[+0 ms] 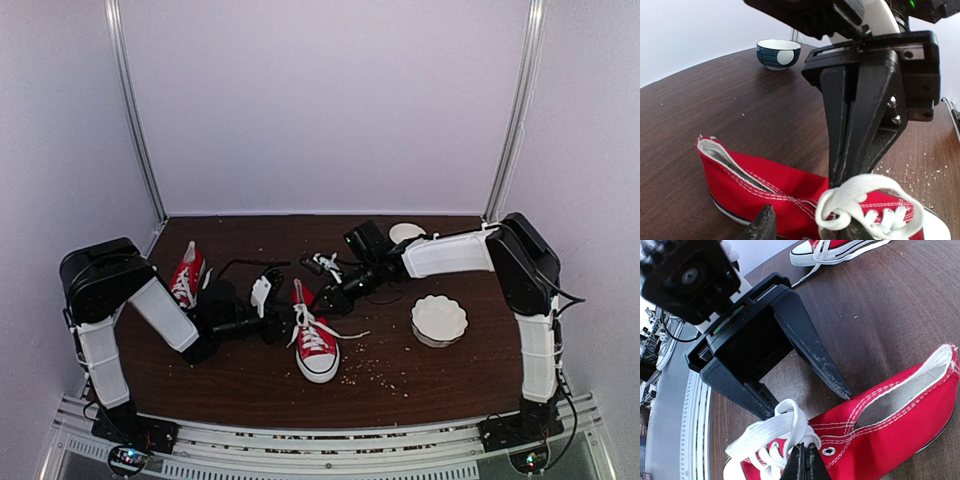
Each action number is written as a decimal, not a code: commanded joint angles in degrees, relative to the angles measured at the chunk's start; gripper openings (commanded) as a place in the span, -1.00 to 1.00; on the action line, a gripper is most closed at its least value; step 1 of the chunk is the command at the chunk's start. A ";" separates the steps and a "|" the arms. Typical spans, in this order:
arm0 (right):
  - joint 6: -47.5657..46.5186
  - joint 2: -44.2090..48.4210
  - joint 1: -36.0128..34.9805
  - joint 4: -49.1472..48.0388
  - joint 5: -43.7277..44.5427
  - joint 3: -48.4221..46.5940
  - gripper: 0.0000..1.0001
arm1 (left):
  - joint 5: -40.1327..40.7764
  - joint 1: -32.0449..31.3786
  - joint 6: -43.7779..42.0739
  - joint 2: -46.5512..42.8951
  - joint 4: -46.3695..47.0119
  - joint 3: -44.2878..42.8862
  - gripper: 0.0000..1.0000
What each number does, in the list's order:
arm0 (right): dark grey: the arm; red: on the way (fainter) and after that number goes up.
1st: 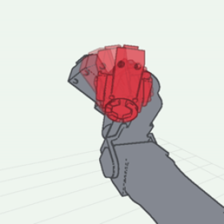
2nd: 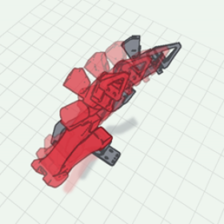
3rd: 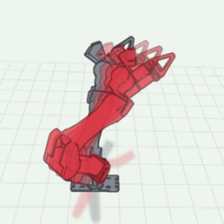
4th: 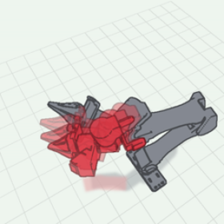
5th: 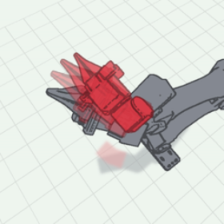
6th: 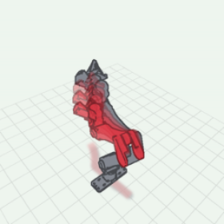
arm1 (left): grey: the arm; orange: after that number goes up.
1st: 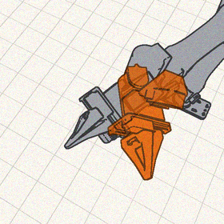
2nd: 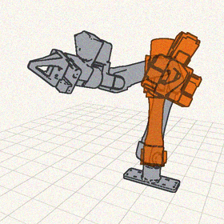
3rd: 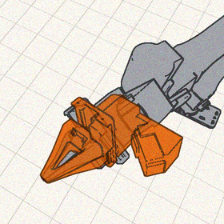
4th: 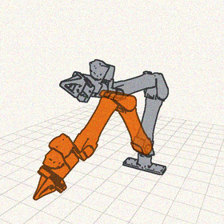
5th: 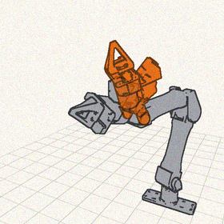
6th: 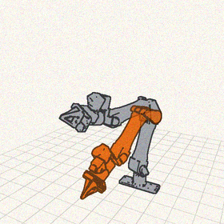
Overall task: Tie the shoes
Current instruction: Tie the loops with the shoelace on the shoe.
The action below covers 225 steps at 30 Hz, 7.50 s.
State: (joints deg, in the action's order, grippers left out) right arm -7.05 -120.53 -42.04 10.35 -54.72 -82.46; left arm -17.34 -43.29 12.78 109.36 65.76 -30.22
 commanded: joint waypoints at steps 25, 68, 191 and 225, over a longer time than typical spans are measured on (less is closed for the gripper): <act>2.11 3.47 -0.50 -2.42 2.23 0.94 -1.00 | 16.65 -7.93 -26.29 -13.03 -16.30 -1.27 0.41; 11.71 6.52 -1.95 -11.95 6.84 6.34 -1.00 | 33.00 -18.06 -12.65 -10.36 -18.57 -3.18 0.00; 32.20 1.29 -1.64 -31.81 8.98 12.88 0.15 | 23.72 -8.08 -3.15 -14.69 -31.84 2.33 -1.00; 28.49 13.11 2.21 -29.29 15.02 25.89 -1.00 | 28.22 -8.04 -3.29 -13.02 -34.63 1.70 -1.00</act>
State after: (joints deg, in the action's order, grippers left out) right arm 22.70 -109.95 -40.56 -18.24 -42.63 -57.98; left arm 7.77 -51.68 10.11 95.68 31.66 -27.59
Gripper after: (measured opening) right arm 0.003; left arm 0.004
